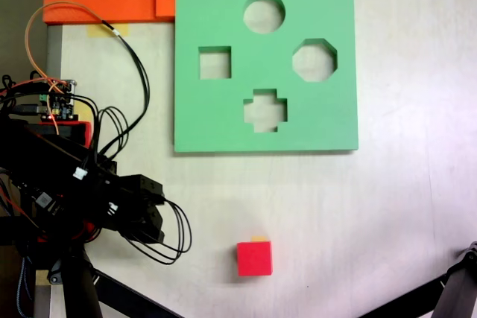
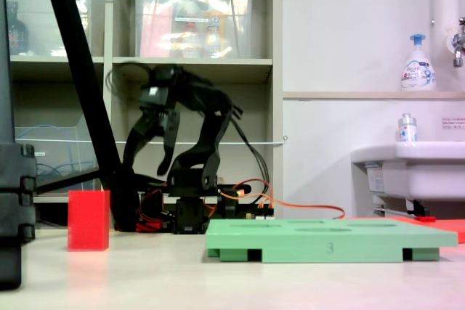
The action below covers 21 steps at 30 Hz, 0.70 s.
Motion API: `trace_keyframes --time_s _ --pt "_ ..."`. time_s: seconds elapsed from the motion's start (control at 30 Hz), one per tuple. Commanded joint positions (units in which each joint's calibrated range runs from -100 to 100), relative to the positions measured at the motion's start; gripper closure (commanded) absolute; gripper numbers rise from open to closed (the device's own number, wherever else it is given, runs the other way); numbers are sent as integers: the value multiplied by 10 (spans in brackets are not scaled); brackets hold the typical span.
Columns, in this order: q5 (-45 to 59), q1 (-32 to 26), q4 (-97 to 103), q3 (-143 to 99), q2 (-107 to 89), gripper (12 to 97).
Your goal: Put the square block into the corresponding hole
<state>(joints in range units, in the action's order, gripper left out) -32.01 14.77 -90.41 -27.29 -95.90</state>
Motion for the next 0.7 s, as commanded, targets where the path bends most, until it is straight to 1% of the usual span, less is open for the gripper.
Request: trace_keyframes --time_s 0.0,0.1,0.13,0.2,0.3,0.37,0.5,0.67 --pt "13 -8 -63 73 55 714" --pt "14 -17 -96 167 142 530" --pt "14 -21 -96 192 173 495" --pt "14 -22 -96 231 227 465" --pt "15 -26 -96 303 328 384" --pt "18 -27 -96 343 385 346" --pt "19 -30 -96 415 515 344" --pt "18 -29 -96 454 629 344"
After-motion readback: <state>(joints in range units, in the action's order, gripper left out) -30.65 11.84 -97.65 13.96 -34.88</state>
